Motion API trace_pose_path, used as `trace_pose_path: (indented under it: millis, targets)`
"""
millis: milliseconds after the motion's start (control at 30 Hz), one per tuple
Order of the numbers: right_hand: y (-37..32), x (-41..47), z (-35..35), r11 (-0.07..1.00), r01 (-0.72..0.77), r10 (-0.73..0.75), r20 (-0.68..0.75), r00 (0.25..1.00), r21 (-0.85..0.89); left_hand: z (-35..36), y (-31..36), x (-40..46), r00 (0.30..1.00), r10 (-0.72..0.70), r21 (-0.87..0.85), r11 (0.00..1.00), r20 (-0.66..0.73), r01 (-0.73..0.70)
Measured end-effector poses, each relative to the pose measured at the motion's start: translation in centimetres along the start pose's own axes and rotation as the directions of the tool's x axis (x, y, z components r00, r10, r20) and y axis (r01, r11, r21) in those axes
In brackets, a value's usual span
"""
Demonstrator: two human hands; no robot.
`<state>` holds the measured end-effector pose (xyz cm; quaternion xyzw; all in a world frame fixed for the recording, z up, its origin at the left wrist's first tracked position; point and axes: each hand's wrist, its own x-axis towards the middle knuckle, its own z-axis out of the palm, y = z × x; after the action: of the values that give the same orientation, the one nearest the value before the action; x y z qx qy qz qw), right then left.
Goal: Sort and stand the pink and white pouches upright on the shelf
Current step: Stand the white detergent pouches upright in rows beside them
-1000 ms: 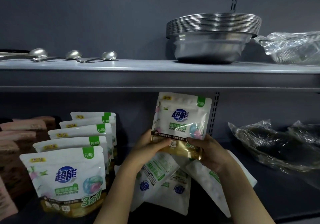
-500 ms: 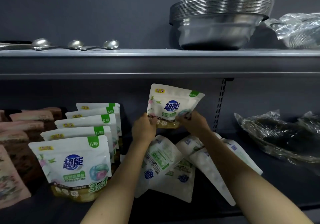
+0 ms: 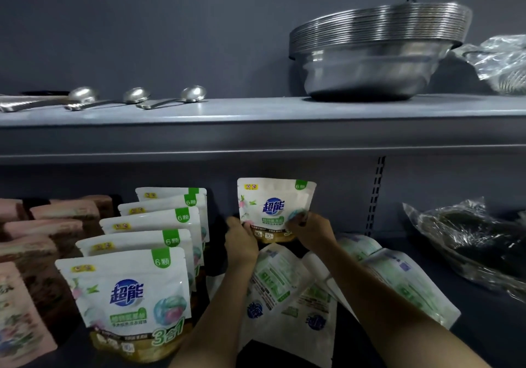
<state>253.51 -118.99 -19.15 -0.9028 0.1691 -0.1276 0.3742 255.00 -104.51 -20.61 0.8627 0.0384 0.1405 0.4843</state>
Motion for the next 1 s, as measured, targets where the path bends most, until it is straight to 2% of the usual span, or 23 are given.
trace_pose_path:
  millis: [267,433,700,867,1000]
  targets:
    - [0.8,0.2,1.0,0.998,-0.064,0.063,0.033,0.997,0.018,0.9,-0.8,0.5,0.999,-0.023,0.07,0.997,0.044,0.02]
    - [0.8,0.3,1.2,0.998,-0.062,0.063,0.05,0.997,-0.025,0.8,-1.1,0.3,0.998,-0.051,0.086,0.995,0.026,0.048]
    - [1.2,-0.2,1.3,0.996,-0.049,0.057,0.104,0.993,-0.079,1.0,-1.8,-0.8,0.997,-0.025,0.196,0.98,0.069,0.011]
    - [1.0,-0.6,1.1,0.993,-0.115,0.118,0.103,0.988,-0.039,0.8,-1.6,-1.1,0.995,-0.036,0.162,0.987,0.09,0.021]
    - [0.5,-1.0,0.8,0.992,-0.105,0.113,0.108,0.988,-0.076,0.3,-1.5,-1.4,0.996,-0.034,0.114,0.993,0.079,0.025]
